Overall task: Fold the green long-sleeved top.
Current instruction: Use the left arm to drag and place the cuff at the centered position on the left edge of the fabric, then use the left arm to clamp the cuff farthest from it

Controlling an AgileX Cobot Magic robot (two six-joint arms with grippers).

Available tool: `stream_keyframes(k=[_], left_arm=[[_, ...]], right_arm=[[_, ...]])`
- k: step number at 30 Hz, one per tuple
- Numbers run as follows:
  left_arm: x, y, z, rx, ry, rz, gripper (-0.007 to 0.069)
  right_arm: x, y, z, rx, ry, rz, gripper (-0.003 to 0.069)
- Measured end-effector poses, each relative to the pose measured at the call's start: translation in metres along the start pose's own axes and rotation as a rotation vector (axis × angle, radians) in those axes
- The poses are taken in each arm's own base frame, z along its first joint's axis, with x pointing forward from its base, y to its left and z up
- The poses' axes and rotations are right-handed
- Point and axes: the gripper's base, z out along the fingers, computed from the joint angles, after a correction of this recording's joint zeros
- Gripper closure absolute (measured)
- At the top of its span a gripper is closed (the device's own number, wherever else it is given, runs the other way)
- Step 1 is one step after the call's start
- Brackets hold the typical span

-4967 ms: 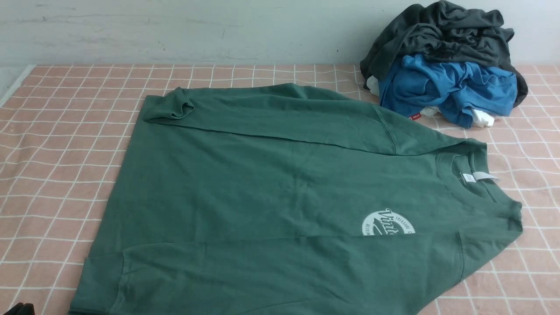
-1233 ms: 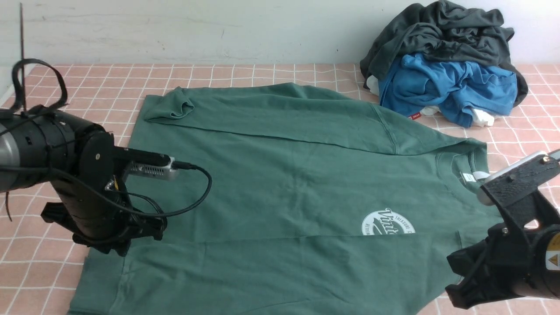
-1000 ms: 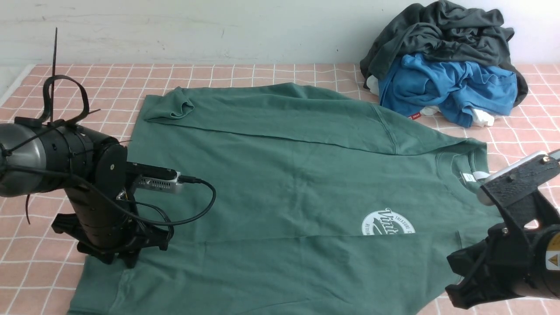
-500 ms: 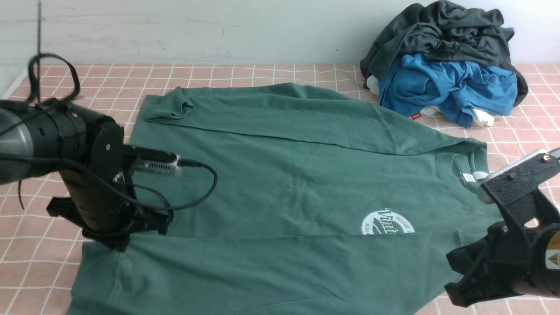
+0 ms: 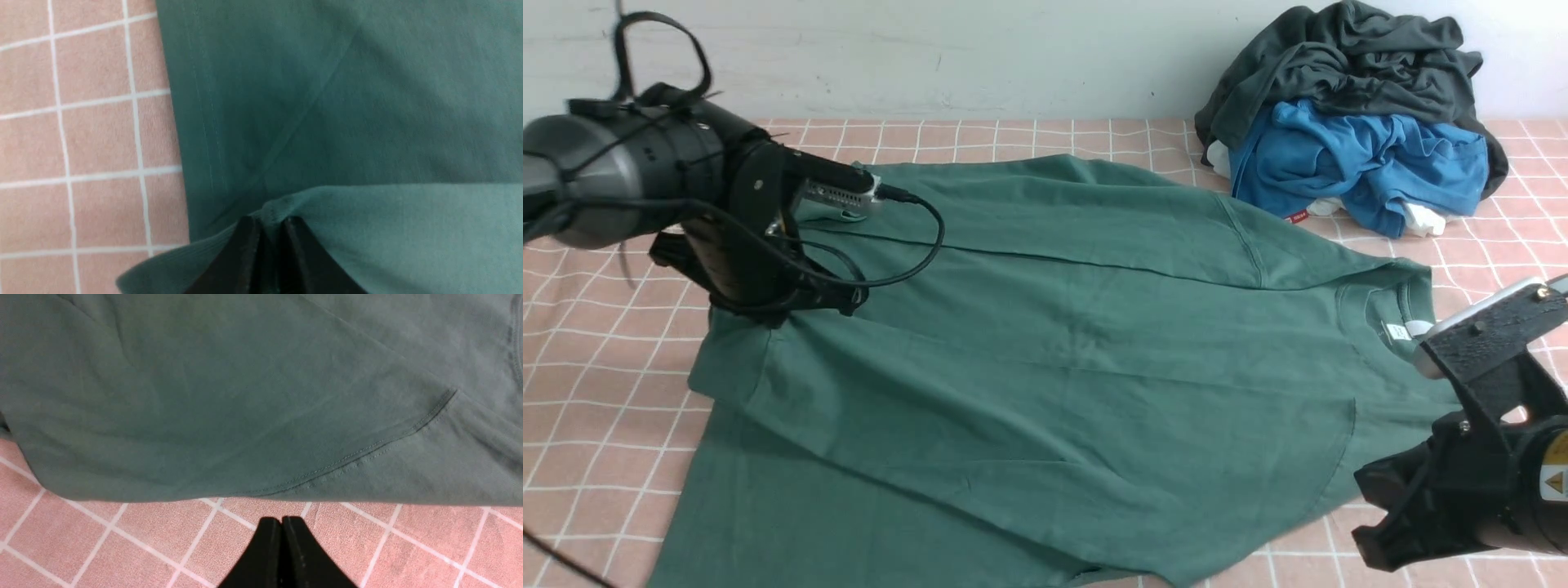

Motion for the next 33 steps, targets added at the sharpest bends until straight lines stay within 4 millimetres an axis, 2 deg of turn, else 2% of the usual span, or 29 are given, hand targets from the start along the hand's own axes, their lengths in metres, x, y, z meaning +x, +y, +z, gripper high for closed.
stream_keyframes(k=[1,5,8,10,11,12,13,14,15,17,20,21,23,28,29,31,33], left_arm=[[-0.002,0.000,0.001,0.000,-0.002,0.000,0.0551],[-0.040,0.008,0.011,-0.012,-0.057,-0.043,0.0394],[-0.081,0.018,0.004,-0.007,-0.202,-0.094,0.0264],[-0.093,0.019,0.005,-0.004,-0.240,-0.106,0.0232],[-0.104,0.020,0.011,-0.005,-0.279,-0.112,0.0195],[-0.108,0.019,0.015,-0.005,-0.292,-0.111,0.0185],[-0.115,0.017,0.031,-0.013,-0.311,-0.090,0.0172],[-0.116,0.017,0.033,-0.016,-0.313,-0.083,0.0170],[-0.121,0.014,0.051,-0.030,-0.327,-0.045,0.0165],[-0.123,0.009,0.073,-0.045,-0.329,0.002,0.0166],[-0.118,0.004,0.098,-0.057,-0.293,0.058,0.0183],[-0.118,0.004,0.098,-0.057,-0.293,0.061,0.0183],[-0.115,0.002,0.109,-0.065,-0.270,0.097,0.0230],[-0.115,0.005,0.110,-0.093,-0.273,0.105,0.0415],[-0.115,0.006,0.109,-0.108,-0.269,0.094,0.0508],[-0.115,0.009,0.105,-0.125,-0.256,0.074,0.0580],[-0.116,0.014,0.093,-0.142,-0.248,0.050,0.0600]], right_arm=[[0.000,0.000,0.000,0.000,0.000,0.000,0.0669],[0.000,0.000,0.000,0.000,-0.003,0.000,0.0669],[-0.001,0.000,0.000,0.000,-0.006,0.000,0.0669],[-0.001,0.000,0.000,0.000,-0.008,0.000,0.0669],[-0.001,0.000,0.000,0.000,-0.011,0.000,0.0669],[-0.001,0.000,0.000,0.000,-0.012,0.000,0.0669],[-0.001,0.000,0.000,0.000,-0.015,0.000,0.0669],[-0.001,0.000,0.000,0.000,-0.016,0.000,0.0669],[-0.002,0.000,0.000,0.001,-0.018,0.000,0.0669],[-0.002,0.000,0.000,0.001,-0.019,0.000,0.0669],[-0.002,0.000,0.000,0.001,-0.020,0.000,0.0669],[-0.002,0.000,0.000,0.001,-0.020,0.000,0.0669],[-0.002,0.000,0.000,0.001,-0.023,0.000,0.0669],[-0.002,0.000,0.000,0.000,-0.026,0.002,0.0669],[-0.002,0.000,0.000,0.000,-0.026,0.002,0.0669],[-0.002,0.000,0.000,0.000,-0.026,0.002,0.0669],[-0.002,0.000,0.000,0.000,-0.026,0.002,0.0669]])
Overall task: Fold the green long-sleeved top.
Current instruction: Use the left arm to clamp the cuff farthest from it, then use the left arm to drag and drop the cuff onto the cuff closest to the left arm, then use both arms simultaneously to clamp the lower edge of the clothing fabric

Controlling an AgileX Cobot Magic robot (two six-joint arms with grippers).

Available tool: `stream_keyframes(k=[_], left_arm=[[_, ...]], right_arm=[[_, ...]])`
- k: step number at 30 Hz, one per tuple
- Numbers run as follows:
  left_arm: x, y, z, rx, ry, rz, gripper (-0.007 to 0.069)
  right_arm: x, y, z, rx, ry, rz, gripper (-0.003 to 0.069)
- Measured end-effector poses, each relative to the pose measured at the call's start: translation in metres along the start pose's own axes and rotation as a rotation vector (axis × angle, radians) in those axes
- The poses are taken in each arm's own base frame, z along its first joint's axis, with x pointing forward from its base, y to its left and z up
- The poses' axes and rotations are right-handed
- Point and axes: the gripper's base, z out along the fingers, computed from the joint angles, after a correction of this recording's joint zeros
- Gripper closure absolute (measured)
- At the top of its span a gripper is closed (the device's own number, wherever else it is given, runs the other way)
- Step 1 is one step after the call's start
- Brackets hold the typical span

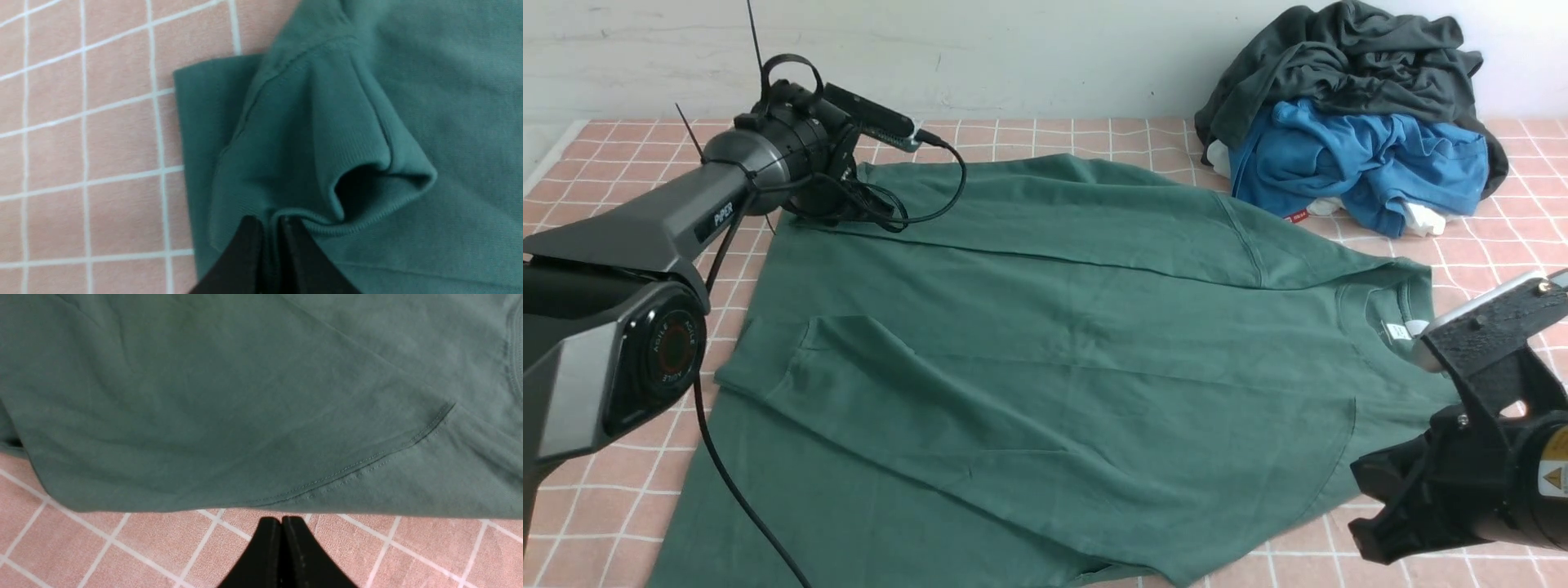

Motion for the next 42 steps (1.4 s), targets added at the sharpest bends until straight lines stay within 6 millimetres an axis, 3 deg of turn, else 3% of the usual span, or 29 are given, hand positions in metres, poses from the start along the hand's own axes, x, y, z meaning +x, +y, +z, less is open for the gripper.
stream_keyframes(k=[1,5,6,7,8,9,10,11,12,13,14,19,21,23,24,28,33,39,42], left_arm=[[0.000,0.001,-0.002,-0.003,0.004,-0.003,0.0601],[-0.022,0.028,-0.063,-0.034,0.006,-0.073,0.0605],[-0.024,0.030,-0.066,-0.035,-0.002,-0.076,0.0605],[-0.030,0.040,-0.092,-0.036,-0.001,-0.100,0.0605],[-0.031,0.042,-0.099,-0.033,0.009,-0.108,0.0605],[-0.036,0.053,-0.129,-0.028,0.010,-0.139,0.0605],[-0.037,0.060,-0.149,-0.025,0.028,-0.159,0.0605],[-0.036,0.061,-0.152,-0.024,0.042,-0.161,0.0605],[-0.035,0.070,-0.175,-0.018,0.066,-0.171,0.0605],[-0.035,0.070,-0.175,-0.018,0.066,-0.171,0.0605],[-0.030,0.076,-0.187,0.013,0.085,-0.176,0.0605],[0.003,0.073,-0.193,0.144,0.211,-0.205,0.0605],[0.035,0.067,-0.190,0.161,0.322,-0.195,0.0605],[0.049,0.064,-0.187,0.156,0.372,-0.193,0.0605],[0.074,0.058,-0.179,0.139,0.459,-0.193,0.0605],[0.106,0.045,-0.159,0.127,0.518,-0.217,0.0595],[0.116,0.041,-0.149,0.115,0.516,-0.247,0.0526],[0.120,0.049,-0.150,0.028,0.547,-0.181,0.0284],[0.123,0.051,-0.152,0.007,0.583,-0.170,0.0212]], right_arm=[[0.000,0.000,0.000,0.000,0.000,0.000,0.0669],[0.000,0.000,0.000,0.000,0.000,-0.001,0.0669],[0.000,0.000,0.000,0.000,0.000,-0.001,0.0669],[0.000,0.000,0.000,0.000,0.000,-0.001,0.0669],[0.000,0.000,0.000,0.000,0.000,-0.001,0.0669],[0.000,0.000,0.000,0.000,0.001,-0.001,0.0669],[0.000,0.000,0.000,0.000,0.002,-0.001,0.0669],[0.000,0.000,0.000,0.000,0.004,-0.001,0.0669],[0.001,0.000,0.000,0.000,0.009,-0.001,0.0669],[0.001,0.000,0.000,0.000,0.009,-0.001,0.0669],[0.002,0.000,0.000,0.000,0.018,-0.001,0.0669],[0.003,0.000,-0.002,-0.001,0.029,-0.005,0.0669],[0.002,0.000,-0.007,0.000,0.013,-0.019,0.0669],[0.002,0.000,-0.009,0.000,0.003,-0.022,0.0669],[0.001,0.000,-0.010,0.001,-0.010,-0.023,0.0669],[0.000,0.000,-0.011,0.001,-0.020,-0.023,0.0669],[0.000,0.000,-0.011,-0.004,-0.020,-0.013,0.0669],[0.001,0.001,-0.011,-0.013,-0.013,0.005,0.0669],[0.002,0.002,-0.012,-0.023,0.003,0.024,0.0669]])
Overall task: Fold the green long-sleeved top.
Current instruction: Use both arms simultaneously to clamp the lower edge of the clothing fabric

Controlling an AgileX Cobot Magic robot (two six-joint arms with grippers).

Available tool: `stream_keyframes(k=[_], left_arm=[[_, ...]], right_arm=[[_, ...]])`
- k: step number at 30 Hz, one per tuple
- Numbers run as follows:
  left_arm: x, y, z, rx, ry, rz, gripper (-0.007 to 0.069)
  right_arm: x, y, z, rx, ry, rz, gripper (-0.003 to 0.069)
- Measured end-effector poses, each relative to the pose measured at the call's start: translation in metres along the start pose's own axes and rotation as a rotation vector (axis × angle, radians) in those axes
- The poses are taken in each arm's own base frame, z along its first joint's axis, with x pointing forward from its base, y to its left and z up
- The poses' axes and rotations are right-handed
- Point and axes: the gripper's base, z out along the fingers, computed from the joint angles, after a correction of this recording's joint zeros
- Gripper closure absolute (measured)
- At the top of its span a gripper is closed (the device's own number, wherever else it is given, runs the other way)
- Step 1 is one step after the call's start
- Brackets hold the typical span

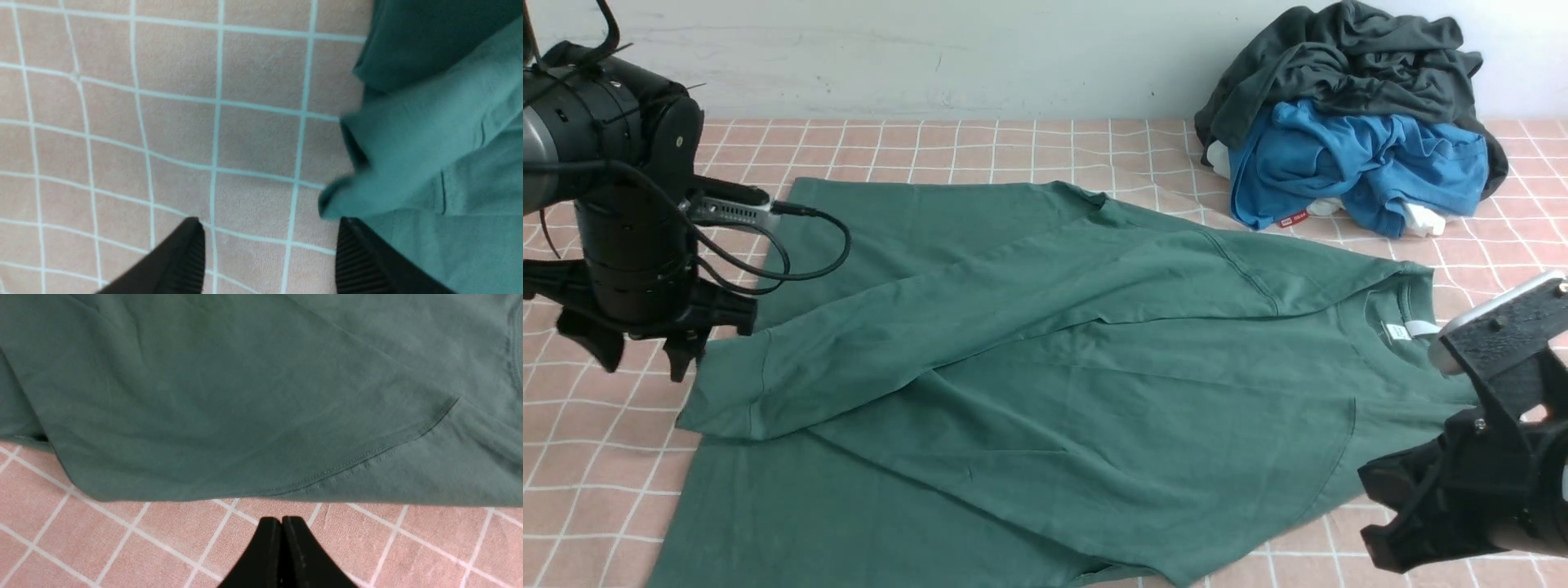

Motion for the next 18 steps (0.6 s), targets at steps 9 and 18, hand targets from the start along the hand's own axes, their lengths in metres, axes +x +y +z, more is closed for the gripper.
stream_keyframes(k=[9,18], left_arm=[[0.005,-0.035,-0.007,0.230,0.011,0.163,0.0286],[0.099,-0.081,0.004,0.272,0.114,0.683,0.0326]], right_arm=[[-0.002,0.001,0.000,-0.009,-0.017,0.020,0.0669],[0.001,0.001,0.000,-0.013,0.015,-0.108,0.0669]])
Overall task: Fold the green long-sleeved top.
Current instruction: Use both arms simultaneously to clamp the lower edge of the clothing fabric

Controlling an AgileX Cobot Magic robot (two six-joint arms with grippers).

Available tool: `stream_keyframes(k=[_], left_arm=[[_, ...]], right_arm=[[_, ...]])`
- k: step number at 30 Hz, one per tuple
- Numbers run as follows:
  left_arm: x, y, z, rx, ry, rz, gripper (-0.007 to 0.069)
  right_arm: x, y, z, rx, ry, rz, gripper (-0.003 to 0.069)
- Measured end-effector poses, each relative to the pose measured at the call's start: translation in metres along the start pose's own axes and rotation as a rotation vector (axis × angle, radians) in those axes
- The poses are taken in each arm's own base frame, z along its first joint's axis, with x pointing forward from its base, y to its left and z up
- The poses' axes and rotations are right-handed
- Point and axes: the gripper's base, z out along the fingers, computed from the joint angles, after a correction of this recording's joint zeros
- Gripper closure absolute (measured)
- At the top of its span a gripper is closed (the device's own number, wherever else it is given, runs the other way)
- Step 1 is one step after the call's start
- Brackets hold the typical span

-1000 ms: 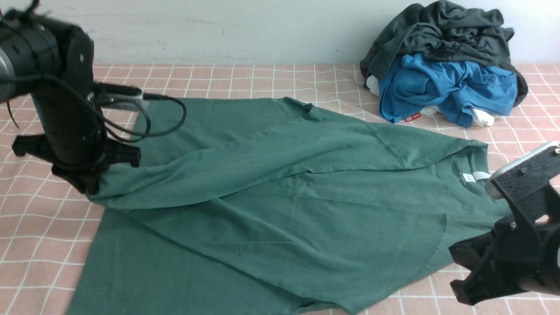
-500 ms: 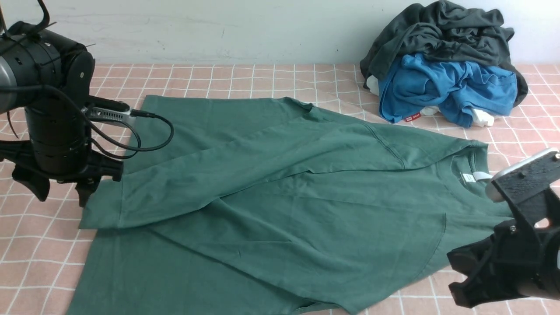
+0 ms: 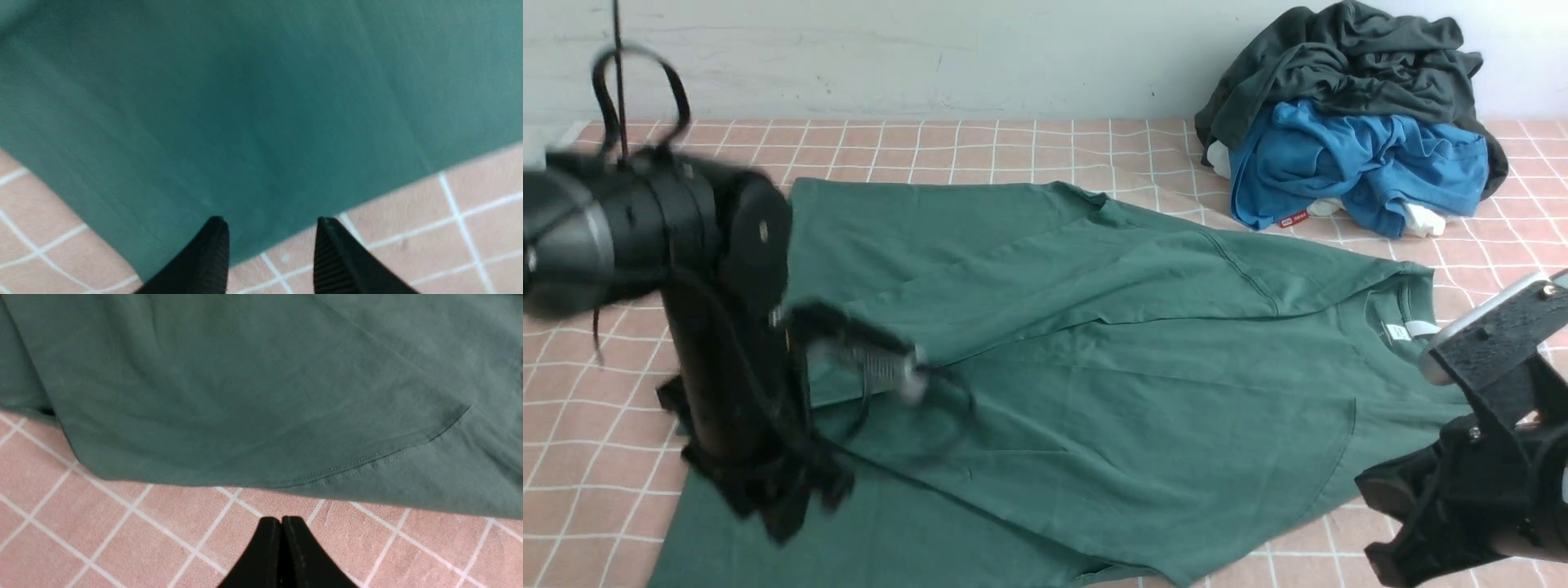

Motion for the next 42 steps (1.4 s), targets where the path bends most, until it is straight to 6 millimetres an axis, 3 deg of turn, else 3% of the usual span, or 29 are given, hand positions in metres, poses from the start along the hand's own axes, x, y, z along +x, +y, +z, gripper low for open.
stream_keyframes(k=[5,8,13,17,21,25,34,38,42], left_arm=[[0.042,-0.010,0.039,-0.124,-0.023,0.282,0.0188],[0.055,-0.011,0.051,-0.172,-0.047,0.377,0.0153],[0.061,-0.012,0.054,-0.239,-0.116,0.422,0.0227],[0.061,-0.012,0.053,-0.252,-0.160,0.320,0.0365],[0.064,-0.013,0.050,-0.255,-0.197,0.253,0.0419],[0.069,-0.013,0.040,-0.285,-0.236,0.240,0.0400],[0.070,-0.012,0.038,-0.309,-0.237,0.259,0.0244],[0.067,-0.011,0.048,-0.294,-0.193,0.276,0.0244],[0.064,-0.009,0.051,-0.308,-0.194,0.294,0.0302]], right_arm=[[0.000,0.001,0.000,-0.012,0.005,-0.002,0.0669],[0.001,0.001,0.000,-0.013,0.006,-0.004,0.0669],[0.000,0.002,0.000,-0.023,0.005,0.015,0.0669],[0.000,0.002,0.000,-0.025,0.005,0.018,0.0669],[0.000,0.002,0.000,-0.025,0.005,0.017,0.0669],[0.000,0.002,0.000,-0.025,0.005,0.017,0.0669],[0.000,0.002,0.000,-0.025,-0.001,0.019,0.0669],[0.000,0.002,0.000,-0.025,0.000,0.019,0.0669],[0.000,0.002,0.000,-0.026,0.003,0.019,0.0669]])
